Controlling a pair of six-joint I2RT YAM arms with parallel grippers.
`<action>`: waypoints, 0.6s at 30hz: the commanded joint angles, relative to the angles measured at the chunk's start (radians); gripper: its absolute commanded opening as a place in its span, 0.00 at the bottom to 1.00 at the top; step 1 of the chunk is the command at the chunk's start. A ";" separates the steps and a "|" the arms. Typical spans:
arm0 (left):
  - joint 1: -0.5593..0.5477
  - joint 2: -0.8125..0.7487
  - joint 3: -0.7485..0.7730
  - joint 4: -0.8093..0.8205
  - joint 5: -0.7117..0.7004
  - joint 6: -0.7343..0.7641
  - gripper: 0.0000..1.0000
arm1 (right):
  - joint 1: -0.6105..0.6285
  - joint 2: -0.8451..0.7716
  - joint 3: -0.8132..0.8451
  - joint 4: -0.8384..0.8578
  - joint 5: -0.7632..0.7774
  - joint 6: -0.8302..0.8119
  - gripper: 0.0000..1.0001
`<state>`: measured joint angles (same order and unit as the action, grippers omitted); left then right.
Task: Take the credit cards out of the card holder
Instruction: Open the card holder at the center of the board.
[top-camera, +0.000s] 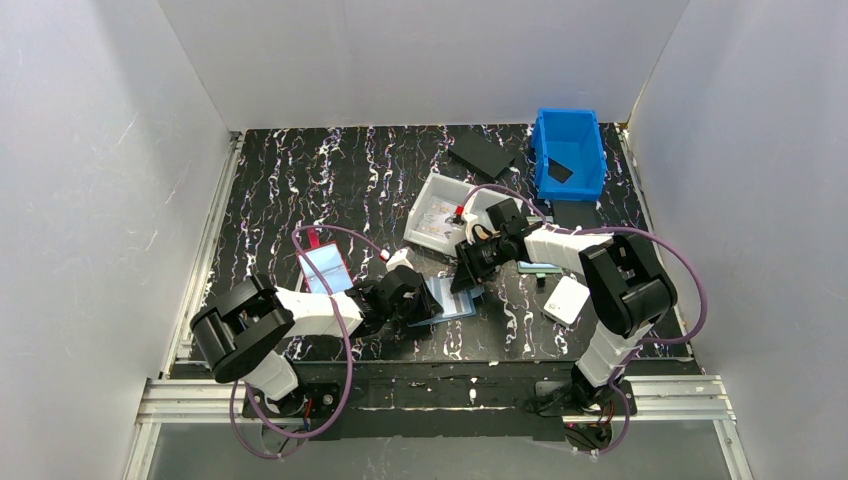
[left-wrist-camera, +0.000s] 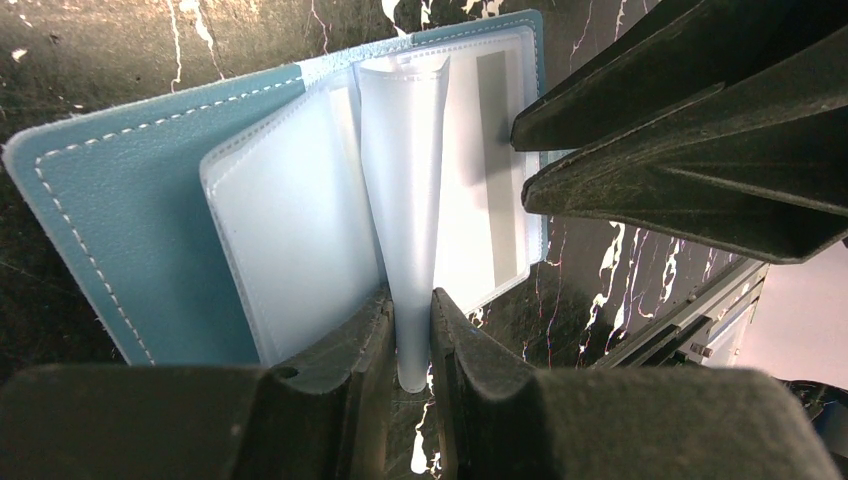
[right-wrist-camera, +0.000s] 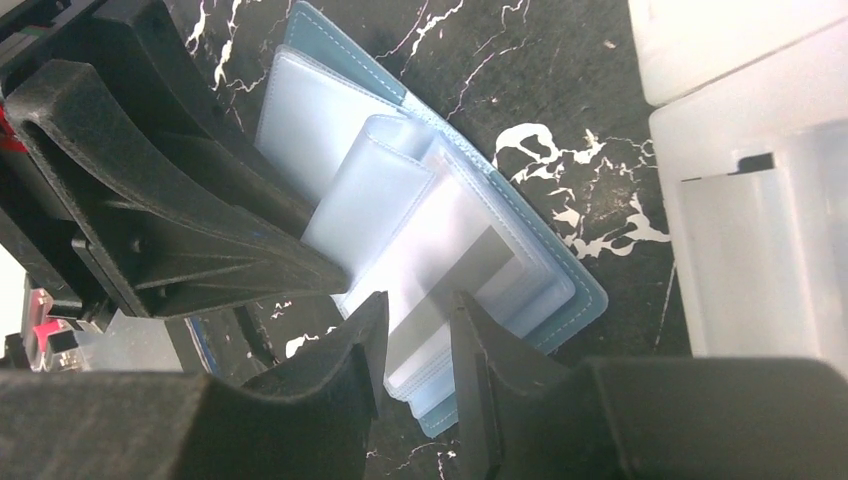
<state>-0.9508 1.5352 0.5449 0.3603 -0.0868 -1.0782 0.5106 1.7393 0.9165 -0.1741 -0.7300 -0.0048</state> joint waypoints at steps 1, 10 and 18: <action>0.007 0.017 -0.057 -0.204 -0.045 0.035 0.19 | -0.014 -0.031 0.013 -0.030 0.111 -0.035 0.39; 0.007 0.019 -0.054 -0.204 -0.043 0.038 0.19 | -0.015 -0.028 0.010 -0.036 0.110 -0.038 0.40; 0.007 0.019 -0.048 -0.204 -0.038 0.043 0.19 | -0.015 -0.030 0.002 -0.013 -0.023 -0.025 0.40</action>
<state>-0.9508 1.5341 0.5449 0.3592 -0.0872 -1.0775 0.4976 1.7218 0.9165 -0.1894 -0.6693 -0.0265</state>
